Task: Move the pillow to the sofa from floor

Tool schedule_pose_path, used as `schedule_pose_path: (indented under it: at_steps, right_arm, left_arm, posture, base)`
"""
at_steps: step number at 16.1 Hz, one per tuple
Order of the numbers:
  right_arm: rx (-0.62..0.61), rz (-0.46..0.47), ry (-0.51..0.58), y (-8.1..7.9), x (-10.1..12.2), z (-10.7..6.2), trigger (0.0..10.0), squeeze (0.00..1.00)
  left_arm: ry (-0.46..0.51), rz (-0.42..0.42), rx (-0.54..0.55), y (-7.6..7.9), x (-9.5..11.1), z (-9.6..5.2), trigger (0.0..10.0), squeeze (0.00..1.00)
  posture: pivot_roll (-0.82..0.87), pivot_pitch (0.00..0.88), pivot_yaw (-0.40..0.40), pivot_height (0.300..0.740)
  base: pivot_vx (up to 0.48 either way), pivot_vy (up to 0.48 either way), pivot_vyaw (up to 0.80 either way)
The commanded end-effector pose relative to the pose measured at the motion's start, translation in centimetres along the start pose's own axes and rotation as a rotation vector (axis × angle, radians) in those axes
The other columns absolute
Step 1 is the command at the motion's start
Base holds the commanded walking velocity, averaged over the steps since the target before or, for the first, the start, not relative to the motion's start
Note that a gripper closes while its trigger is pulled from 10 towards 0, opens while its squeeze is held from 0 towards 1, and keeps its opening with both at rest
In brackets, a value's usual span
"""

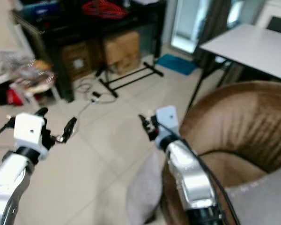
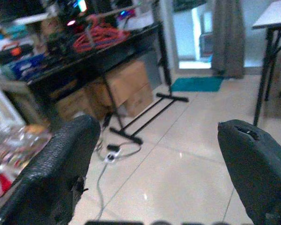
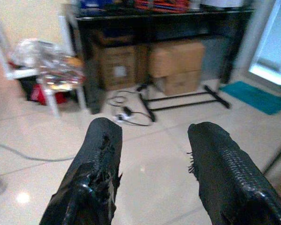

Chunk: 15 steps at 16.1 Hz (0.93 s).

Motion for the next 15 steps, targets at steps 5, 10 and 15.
schedule_pose_path:
  at_steps: [5,10,15]
  right_arm:
    - [-0.153,0.096,0.044,2.9,-0.2,-0.5,10.0,0.00]
    - [-0.140,0.082,0.054,2.5,-0.1,-0.2,10.0,0.00]
    - [-0.094,0.074,0.046,1.7,-0.2,0.0,10.0,0.00]
  left_arm:
    - [0.000,0.106,0.040,-1.4,-0.3,-0.1,10.0,0.00]
    - [-0.004,0.133,0.017,-0.9,-0.6,0.1,10.0,0.00]
    - [0.006,0.119,0.020,-0.8,-0.5,0.2,10.0,0.00]
  posture:
    - [0.02,0.000,0.011,0.735]
    - [0.02,0.000,0.008,0.695]
    - [0.02,0.000,0.005,0.655]
  base:
    - [0.061,0.000,0.00]
    - [0.000,0.000,0.00]
    - [0.000,0.000,0.00]
Point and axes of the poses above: a point about 5 cm out from each wrist's last joint towards the gripper, its own z axis pointing out of the wrist towards the gripper, its own x axis along the axis of the wrist's last joint, y = z × x, the point moved 6 cm from there along z, pointing out of the wrist towards the gripper, and after that the axes turned 7 degrees about -z, right-handed, at the moved point
